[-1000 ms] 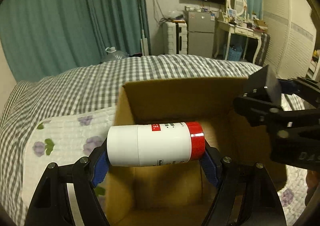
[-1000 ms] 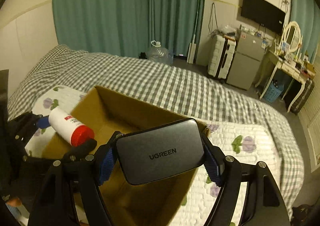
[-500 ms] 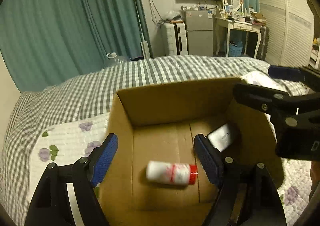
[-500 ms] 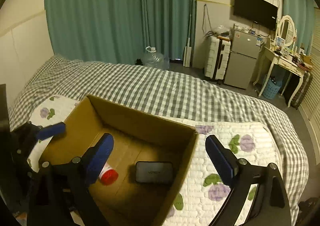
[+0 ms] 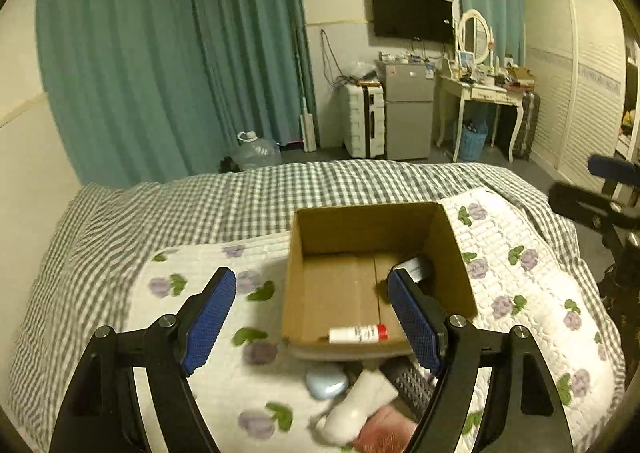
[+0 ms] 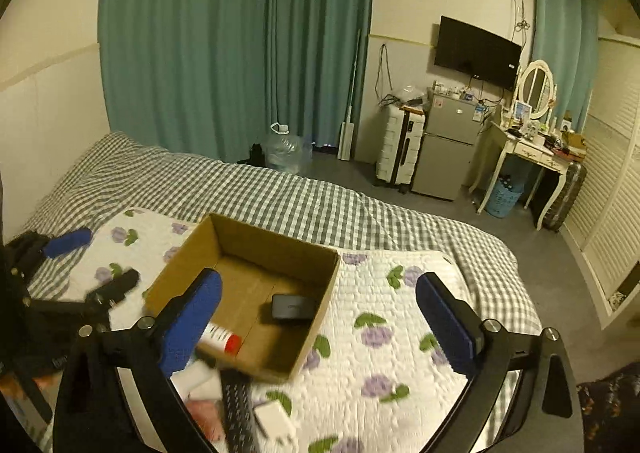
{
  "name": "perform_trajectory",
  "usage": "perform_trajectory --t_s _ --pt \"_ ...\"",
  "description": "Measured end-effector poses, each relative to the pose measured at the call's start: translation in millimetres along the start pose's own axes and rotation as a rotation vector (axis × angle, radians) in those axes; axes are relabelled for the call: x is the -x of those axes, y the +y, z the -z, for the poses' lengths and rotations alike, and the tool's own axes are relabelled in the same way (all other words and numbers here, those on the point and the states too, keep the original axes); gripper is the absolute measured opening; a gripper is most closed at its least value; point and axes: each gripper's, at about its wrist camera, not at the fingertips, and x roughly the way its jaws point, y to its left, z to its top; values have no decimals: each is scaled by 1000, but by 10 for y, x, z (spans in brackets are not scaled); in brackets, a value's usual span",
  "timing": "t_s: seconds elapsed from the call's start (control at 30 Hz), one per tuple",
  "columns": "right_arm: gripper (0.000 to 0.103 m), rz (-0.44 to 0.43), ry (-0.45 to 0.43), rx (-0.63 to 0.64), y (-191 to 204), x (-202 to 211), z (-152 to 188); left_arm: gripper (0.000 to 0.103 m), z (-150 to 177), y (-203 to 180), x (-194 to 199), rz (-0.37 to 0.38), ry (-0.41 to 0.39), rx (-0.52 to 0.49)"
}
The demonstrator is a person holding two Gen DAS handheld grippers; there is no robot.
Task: Organize rigid objects
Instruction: 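Grasp the white hair dryer with left tool while right tool grasps the white charger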
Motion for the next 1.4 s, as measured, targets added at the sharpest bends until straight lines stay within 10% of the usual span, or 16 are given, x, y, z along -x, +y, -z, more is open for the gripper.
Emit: perform_trajectory --t_s 0.37,0.9,1.4 --pt "103 45 54 54 464 397 874 81 843 247 390 -12 15 53" --pt "102 15 356 104 528 -845 1922 81 1819 175 -399 23 191 88" --pt "64 -87 524 110 404 -1767 2099 81 1805 -177 -1034 64 260 -9"
